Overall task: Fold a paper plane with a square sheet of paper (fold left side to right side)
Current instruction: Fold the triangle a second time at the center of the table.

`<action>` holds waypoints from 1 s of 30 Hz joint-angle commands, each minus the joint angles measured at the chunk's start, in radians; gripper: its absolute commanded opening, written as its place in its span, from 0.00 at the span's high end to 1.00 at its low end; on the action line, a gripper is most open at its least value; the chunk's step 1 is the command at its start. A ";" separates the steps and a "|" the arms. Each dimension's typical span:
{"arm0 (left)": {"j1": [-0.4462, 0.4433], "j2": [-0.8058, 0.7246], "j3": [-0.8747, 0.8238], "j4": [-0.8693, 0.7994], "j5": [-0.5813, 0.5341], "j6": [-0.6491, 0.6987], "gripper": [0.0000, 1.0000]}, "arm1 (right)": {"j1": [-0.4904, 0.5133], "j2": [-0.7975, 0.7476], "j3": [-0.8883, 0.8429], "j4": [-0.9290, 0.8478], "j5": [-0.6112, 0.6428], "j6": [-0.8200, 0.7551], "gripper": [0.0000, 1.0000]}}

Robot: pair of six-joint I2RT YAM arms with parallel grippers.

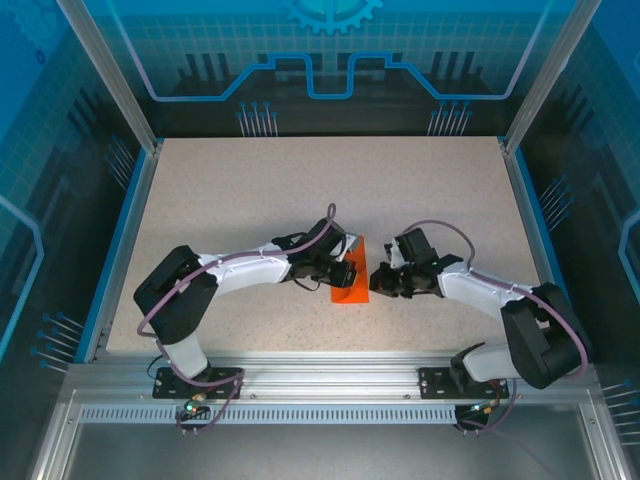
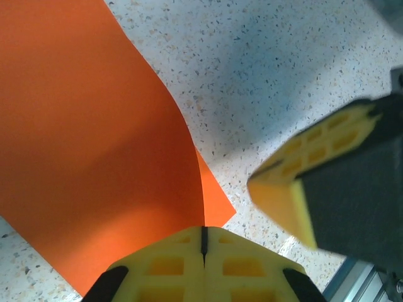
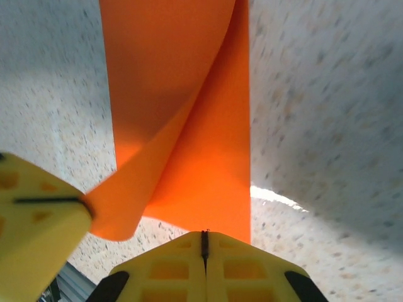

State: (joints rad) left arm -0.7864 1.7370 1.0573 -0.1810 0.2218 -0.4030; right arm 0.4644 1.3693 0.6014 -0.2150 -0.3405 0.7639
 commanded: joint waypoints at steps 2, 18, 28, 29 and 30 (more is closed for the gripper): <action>0.021 -0.037 -0.018 -0.023 0.021 0.005 0.97 | 0.062 0.055 -0.009 0.053 0.024 0.048 0.95; 0.047 0.009 0.004 -0.078 -0.044 0.036 0.97 | 0.103 0.152 0.039 -0.041 0.084 0.027 0.95; 0.068 0.057 0.031 -0.087 -0.065 0.057 0.97 | 0.103 0.155 0.042 -0.079 0.099 0.012 0.95; 0.070 0.058 0.032 -0.087 -0.068 0.058 0.97 | 0.103 0.155 0.041 -0.080 0.099 0.010 0.95; 0.072 0.061 0.032 -0.087 -0.071 0.061 0.97 | 0.104 0.155 0.042 -0.081 0.100 0.009 0.95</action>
State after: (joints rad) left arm -0.7250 1.7802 1.0580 -0.2409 0.1719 -0.3698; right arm 0.5568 1.5059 0.6353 -0.2314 -0.2707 0.7887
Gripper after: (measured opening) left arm 0.045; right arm 0.052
